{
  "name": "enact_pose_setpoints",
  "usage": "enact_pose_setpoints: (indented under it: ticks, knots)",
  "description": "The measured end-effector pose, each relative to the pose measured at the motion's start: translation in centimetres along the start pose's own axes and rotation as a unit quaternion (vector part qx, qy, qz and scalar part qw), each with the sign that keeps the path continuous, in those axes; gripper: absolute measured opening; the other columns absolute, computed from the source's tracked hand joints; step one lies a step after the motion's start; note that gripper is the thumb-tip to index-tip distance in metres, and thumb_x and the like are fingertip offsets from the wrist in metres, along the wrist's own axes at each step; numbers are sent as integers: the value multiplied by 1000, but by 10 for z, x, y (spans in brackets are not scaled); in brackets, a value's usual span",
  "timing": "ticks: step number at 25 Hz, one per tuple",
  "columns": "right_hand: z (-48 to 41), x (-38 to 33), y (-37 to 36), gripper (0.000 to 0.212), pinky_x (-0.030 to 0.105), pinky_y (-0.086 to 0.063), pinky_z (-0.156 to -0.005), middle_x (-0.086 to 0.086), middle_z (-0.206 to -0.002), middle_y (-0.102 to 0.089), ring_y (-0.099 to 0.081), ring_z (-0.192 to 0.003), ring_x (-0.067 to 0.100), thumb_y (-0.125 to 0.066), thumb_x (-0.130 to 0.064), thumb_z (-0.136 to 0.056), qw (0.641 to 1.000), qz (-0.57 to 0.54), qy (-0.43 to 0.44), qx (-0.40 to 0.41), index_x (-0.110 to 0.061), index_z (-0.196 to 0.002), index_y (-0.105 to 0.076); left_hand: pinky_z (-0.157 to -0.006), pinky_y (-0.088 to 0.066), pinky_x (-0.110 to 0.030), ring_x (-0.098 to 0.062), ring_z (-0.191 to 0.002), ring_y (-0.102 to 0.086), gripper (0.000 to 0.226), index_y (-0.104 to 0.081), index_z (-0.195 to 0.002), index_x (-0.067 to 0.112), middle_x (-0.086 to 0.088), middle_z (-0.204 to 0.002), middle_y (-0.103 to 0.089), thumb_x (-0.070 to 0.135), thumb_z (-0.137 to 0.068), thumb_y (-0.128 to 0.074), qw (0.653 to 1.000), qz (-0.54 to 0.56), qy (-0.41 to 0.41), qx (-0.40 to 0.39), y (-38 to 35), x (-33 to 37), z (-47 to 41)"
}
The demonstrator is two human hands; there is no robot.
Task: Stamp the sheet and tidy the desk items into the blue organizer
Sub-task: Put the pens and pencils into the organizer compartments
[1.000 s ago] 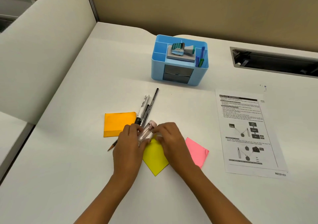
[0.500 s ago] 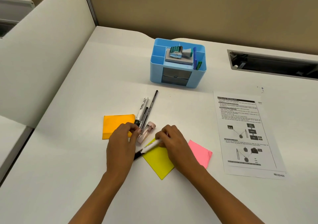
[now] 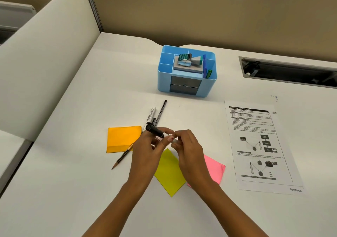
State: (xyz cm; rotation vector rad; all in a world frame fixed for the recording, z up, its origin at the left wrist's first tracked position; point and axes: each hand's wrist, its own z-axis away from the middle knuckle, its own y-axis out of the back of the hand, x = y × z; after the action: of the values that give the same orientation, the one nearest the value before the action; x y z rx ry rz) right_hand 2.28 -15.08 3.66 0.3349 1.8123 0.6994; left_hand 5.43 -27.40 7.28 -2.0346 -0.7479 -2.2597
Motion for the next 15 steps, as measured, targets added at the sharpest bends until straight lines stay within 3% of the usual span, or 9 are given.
enact_pose_setpoints:
  ticks: [2,5,7,9,12,15]
  knots:
    - [-4,-13,7,22,8,-37,-72,-6,-96,-52,-50,-86,2,-50,0,-92,998,-51,-15,37,-14,-108,-53,-64,-40,-7,0,-77,-55,11,-67,-92,29,13,-89,-63,35,-83,-64,998,-44,-45,23,-1,1,-5]
    - [-10,-33,21,23,15,-45,-74,-2,-102,-56,-56,-85,11,-52,-15,-94,990,-128,6,64,-15,-118,-53,-58,-40,-11,-1,-75,-50,29,-63,-98,23,12,-93,-52,46,-87,-49,980,-165,-113,1,-1,3,-11]
    - [-17,-40,27,29,12,-43,-71,-3,-102,-57,-55,-80,11,-56,-19,-92,990,-121,39,60,-14,-120,-54,-56,-35,-9,-3,-74,-47,39,-62,-105,19,9,-95,-49,47,-87,-42,967,-213,-136,-10,-1,6,-13]
    - [-25,-41,30,27,8,-40,-70,-4,-100,-58,-52,-79,6,-61,-14,-90,992,-87,70,62,-12,-117,-57,-57,-31,-9,-5,-80,-48,29,-63,-106,18,3,-98,-54,37,-89,-49,956,-249,-153,-8,-2,7,-16]
    - [-38,-41,32,18,5,-39,-74,-4,-96,-58,-50,-83,-4,-61,-5,-89,991,-60,112,47,-7,-107,-61,-58,-33,-13,-6,-82,-49,17,-63,-101,20,6,-96,-58,28,-86,-61,954,-254,-157,-5,-1,8,-22]
    - [-59,-47,37,18,12,-46,-78,4,-98,-62,-58,-89,6,-59,-7,-90,984,-61,128,103,-3,-108,-61,-58,-37,-14,-3,-74,-48,19,-62,-105,27,15,-91,-56,30,-87,-62,972,-193,-122,50,7,7,-34]
